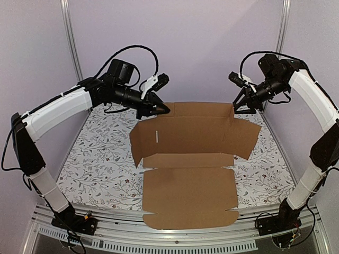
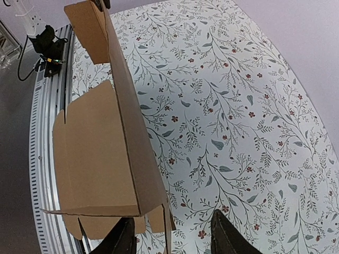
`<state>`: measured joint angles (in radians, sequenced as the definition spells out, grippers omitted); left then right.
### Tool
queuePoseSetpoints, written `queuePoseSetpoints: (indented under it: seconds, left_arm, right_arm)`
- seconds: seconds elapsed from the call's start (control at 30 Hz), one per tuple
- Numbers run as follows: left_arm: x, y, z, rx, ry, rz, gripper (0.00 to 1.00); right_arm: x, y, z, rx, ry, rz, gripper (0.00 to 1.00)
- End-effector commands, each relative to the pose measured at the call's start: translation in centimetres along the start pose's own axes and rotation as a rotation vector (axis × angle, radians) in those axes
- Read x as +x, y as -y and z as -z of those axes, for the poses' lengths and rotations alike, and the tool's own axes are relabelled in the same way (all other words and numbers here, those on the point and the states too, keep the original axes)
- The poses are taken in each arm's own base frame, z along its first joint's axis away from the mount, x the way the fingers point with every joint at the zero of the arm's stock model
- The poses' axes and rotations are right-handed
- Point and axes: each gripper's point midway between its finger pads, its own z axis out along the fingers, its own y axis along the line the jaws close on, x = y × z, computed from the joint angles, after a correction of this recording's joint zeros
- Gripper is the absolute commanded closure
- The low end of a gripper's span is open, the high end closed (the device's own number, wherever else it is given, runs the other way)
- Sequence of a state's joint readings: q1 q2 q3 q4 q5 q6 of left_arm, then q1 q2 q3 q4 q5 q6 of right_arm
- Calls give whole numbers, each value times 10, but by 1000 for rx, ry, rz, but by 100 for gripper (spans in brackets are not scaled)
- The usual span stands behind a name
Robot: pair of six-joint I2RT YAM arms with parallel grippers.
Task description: Fold the paper box
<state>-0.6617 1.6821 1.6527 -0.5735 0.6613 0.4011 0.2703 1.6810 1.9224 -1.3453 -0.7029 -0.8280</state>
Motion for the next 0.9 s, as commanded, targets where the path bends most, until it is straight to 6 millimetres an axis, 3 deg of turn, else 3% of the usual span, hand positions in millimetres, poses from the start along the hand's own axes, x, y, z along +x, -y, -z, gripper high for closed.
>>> queuePoseSetpoints:
  seconds: [0.0,0.57,0.87]
  left_arm:
    - [-14,13,-4,47,54,-26,100]
    - [-13,20,-8,92,58,-17,100]
    - [-11,20,-7,88,51,-21,100]
  right_arm:
    - [-10,-36,-10,-175,40,-80,56]
    - [-23,-53,-24,-242,41,-57,59]
    - [-25,-53,-26,-243,28,-54,85]
